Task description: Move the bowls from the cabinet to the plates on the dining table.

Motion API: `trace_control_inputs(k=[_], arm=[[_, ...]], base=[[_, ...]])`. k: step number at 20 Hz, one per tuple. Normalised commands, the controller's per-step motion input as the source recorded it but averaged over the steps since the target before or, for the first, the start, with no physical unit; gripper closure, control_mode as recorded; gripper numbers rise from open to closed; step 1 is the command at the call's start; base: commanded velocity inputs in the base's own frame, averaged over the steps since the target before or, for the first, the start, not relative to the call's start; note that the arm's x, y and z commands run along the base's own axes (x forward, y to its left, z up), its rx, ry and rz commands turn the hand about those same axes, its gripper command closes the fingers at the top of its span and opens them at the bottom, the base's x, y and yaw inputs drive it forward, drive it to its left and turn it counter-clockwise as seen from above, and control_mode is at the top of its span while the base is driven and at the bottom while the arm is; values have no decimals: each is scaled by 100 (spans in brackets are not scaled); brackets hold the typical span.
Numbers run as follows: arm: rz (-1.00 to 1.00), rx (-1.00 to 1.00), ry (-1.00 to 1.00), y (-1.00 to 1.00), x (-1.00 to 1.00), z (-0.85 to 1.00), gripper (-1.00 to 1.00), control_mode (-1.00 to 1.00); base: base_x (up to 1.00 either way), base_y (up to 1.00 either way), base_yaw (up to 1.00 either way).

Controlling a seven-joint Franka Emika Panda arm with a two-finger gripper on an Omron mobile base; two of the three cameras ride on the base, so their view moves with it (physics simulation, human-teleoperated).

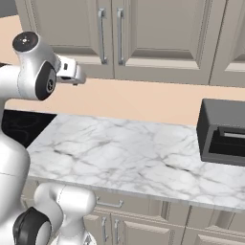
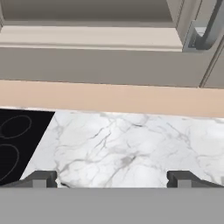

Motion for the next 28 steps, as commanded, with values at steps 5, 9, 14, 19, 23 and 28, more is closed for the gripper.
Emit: trace_control_inputs(k=[5, 9, 14, 19, 23, 28], arm=[[0, 0, -14, 0, -14, 28, -100, -100], [0, 0, -20, 0, -23, 33, -100, -100], [0, 0, -22, 0, -31, 29, -100, -100], [0, 0, -21, 0, -29, 37, -100, -100], [0, 2, -5, 0, -3, 47, -100, -100], [0, 7, 1, -8, -3, 44, -100, -100]], base=[[0, 0, 0], [0, 0, 0], [0, 0, 0], [0, 0, 0], [0, 0, 0], [0, 0, 0]])
